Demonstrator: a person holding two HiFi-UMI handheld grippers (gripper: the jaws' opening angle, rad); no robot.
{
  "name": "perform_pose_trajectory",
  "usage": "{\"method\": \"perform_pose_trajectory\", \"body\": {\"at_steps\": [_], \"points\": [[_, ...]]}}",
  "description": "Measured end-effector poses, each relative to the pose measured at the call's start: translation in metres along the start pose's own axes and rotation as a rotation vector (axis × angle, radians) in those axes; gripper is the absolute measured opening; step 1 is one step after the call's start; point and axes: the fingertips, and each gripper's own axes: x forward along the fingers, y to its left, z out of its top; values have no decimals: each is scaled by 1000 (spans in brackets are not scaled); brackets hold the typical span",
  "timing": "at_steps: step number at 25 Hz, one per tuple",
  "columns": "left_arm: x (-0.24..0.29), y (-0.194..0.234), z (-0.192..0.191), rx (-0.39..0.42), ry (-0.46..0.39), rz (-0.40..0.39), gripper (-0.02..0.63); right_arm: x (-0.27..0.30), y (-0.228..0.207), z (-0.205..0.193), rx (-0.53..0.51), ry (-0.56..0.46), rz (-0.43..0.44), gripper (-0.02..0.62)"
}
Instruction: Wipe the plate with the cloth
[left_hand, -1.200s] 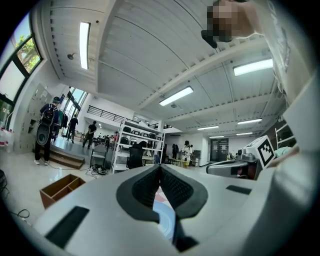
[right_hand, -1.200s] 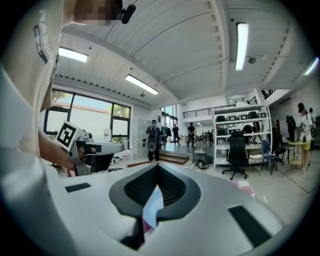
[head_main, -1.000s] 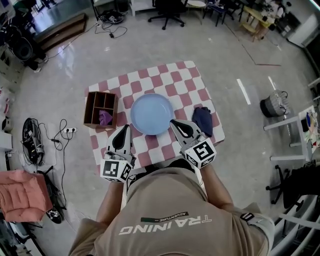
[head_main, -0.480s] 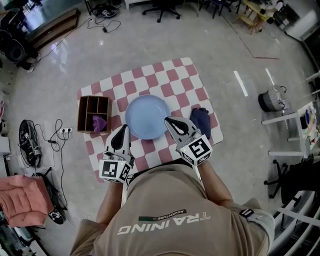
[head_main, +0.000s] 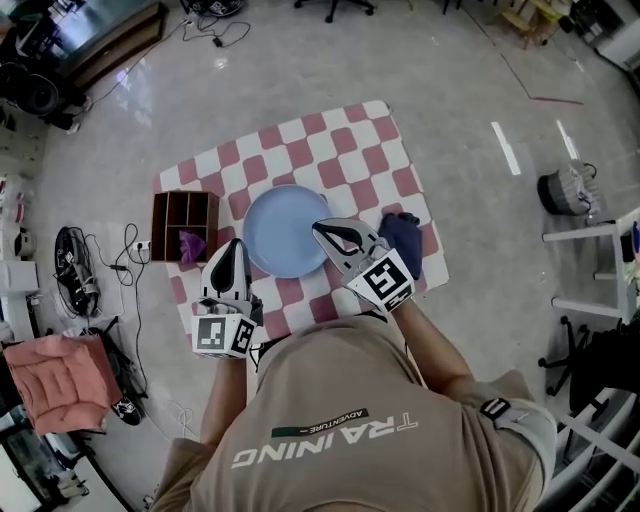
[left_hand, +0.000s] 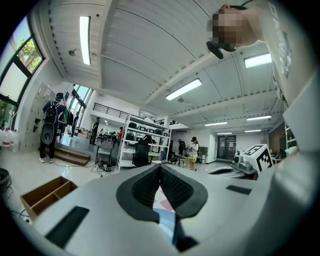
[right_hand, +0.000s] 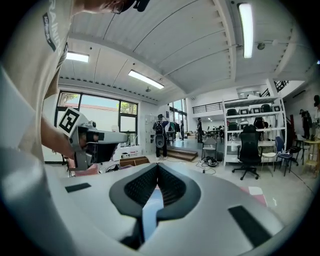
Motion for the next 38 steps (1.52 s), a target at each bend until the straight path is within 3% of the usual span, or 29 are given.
{"method": "perform_pose_trajectory", "body": {"at_steps": [4, 8, 12, 18, 21, 28, 37, 38], "points": [[-3, 2, -3, 15, 9, -6, 12, 0, -5, -6, 14, 12, -20, 17], [-1, 0, -10, 25, 27, -50, 12, -9, -13, -19, 18, 38, -106, 17], [7, -10, -17, 22, 35, -121, 12, -42, -39, -39, 50, 63, -263, 17], [30, -44, -30, 15, 64, -278, 12, -134, -89, -67, 72, 134, -570, 17], [37, -55, -34, 3, 74, -322, 12, -167, -98, -78, 65, 180, -652, 17], [39, -63, -35, 5, 84, -354, 12, -178, -92, -101, 80, 237, -681, 17], [27, -44, -30, 28, 91, -281, 12, -170, -112, -141, 140, 275, -692, 21], [26, -42, -30, 29, 93, -272, 12, -168, -114, -150, 156, 292, -689, 61]]}}
